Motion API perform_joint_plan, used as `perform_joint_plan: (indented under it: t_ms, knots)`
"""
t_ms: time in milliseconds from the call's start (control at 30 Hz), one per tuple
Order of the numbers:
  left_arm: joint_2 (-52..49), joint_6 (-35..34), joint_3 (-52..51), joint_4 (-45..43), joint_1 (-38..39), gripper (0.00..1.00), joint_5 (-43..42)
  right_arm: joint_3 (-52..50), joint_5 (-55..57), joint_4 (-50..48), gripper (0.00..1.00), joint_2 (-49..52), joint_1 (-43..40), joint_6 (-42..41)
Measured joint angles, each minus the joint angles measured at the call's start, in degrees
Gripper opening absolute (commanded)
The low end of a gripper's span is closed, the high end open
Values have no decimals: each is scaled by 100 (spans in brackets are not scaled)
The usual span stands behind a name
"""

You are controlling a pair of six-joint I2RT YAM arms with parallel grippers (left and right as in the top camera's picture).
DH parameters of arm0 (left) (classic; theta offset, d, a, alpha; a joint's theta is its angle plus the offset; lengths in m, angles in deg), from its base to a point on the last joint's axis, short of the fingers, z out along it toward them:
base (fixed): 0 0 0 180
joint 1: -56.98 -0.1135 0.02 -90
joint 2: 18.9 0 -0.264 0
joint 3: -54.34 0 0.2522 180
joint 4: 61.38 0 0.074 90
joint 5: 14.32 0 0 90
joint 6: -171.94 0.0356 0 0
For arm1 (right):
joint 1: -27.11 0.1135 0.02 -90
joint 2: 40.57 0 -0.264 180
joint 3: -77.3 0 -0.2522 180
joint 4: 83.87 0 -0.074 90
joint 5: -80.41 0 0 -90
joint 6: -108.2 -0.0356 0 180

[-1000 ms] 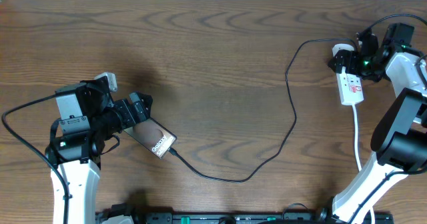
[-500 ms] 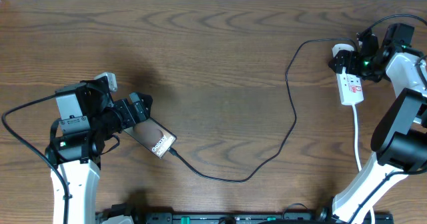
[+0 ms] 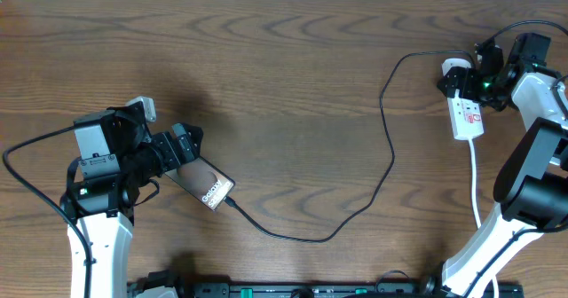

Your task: Plug charger to phone and switch on socket

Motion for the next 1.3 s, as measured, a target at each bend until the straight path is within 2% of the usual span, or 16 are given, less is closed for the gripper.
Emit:
perform_joint_plan:
  t_ms: [1300]
  knots:
    - [0,0,0,2,0,93,0,68,313,142,87,-7,122,-164]
